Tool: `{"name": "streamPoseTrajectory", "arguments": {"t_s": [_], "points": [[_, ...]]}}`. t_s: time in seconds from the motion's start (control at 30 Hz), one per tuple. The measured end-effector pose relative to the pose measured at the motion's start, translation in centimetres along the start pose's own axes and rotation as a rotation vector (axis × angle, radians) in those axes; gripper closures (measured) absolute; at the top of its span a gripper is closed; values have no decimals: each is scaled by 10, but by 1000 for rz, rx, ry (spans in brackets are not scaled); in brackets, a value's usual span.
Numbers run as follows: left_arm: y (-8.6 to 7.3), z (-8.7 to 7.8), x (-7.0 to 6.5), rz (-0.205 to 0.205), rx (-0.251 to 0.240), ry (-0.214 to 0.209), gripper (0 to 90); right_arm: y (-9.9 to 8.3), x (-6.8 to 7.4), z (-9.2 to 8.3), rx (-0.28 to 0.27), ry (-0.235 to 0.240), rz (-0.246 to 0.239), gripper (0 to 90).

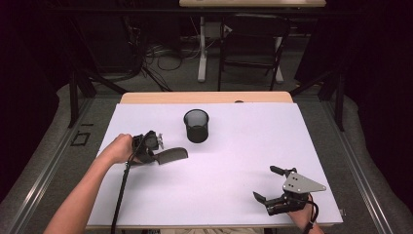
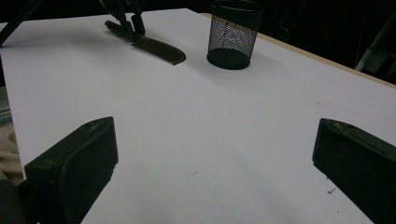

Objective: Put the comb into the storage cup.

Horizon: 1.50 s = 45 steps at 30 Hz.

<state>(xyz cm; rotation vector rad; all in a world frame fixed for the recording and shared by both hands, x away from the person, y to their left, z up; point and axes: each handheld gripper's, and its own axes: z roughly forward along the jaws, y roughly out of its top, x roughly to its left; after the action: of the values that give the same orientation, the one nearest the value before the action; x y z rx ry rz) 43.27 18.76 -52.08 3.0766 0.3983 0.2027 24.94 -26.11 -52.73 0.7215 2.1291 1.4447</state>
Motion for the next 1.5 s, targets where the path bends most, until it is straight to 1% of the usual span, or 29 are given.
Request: {"name": "streamPoseTrajectory", "arguments": {"t_s": [0.07,0.1,0.13,0.27,0.33,0.37,0.4,0.43,0.47,0.5,0.53,0.57,0.7,0.73,0.77,0.8,0.83,0.87,0.93,1.07,1.13,1.17,1.2,1.23,1.33,1.43,1.5], "points": [[1,1,0,-1,3,1,697,0,0,0,3,0,1,0],[2,2,0,4,15,2,696,0,0,0,1,0,2,0],[2,3,0,-1,12,2,698,0,0,0,2,0,1,0],[2,2,-1,3,15,4,717,0,0,0,3,0,1,0],[2,2,-1,13,11,15,719,0,0,0,4,-1,2,0],[1,1,-2,8,-8,22,721,0,0,0,5,-1,1,0],[1,1,-2,8,-8,22,722,0,0,0,5,-1,1,0],[0,-1,-1,6,-26,26,722,0,0,0,3,-1,0,0],[-1,-2,-1,4,-31,14,722,0,0,0,3,-1,1,0],[-2,-4,-2,-5,-45,14,722,0,-1,0,3,-3,1,0],[-5,-7,-3,-12,-64,30,723,0,0,0,2,-3,4,0],[-5,-7,-3,-12,-64,30,722,0,0,0,2,-3,4,0],[-10,-14,-4,-40,-102,27,723,0,0,0,2,-3,1,0],[-12,-17,-4,-57,-131,27,723,0,0,0,2,-5,-1,0],[-12,-17,-4,-57,-131,27,723,0,0,0,2,-5,3,0],[-14,-18,-5,-73,-154,18,723,0,0,0,3,-6,4,0],[-16,-20,-6,-90,-187,17,723,0,0,0,4,-6,4,0],[-16,-20,-6,-90,-187,17,723,0,0,0,3,-6,4,0],[-19,-23,-8,-115,-227,17,723,0,0,0,3,-5,6,0],[-22,-26,-11,-142,-291,8,723,0,0,0,3,-7,4,0],[-23,-27,-11,-146,-301,10,723,0,0,0,3,-7,5,0],[-23,-27,-12,-156,-308,11,723,0,0,0,5,-8,5,0],[-25,-28,-13,-168,-329,9,723,0,0,0,4,-8,6,0],[-25,-28,-13,-168,-329,9,723,0,0,0,4,-8,6,0],[-28,-29,-14,-200,-382,-9,723,0,-1,0,4,-7,4,0],[-30,-31,-16,-223,-419,-14,723,0,-1,0,5,-7,5,0],[-30,-32,-19,-233,-430,-2,723,0,-1,0,4,-6,7,0]]}}
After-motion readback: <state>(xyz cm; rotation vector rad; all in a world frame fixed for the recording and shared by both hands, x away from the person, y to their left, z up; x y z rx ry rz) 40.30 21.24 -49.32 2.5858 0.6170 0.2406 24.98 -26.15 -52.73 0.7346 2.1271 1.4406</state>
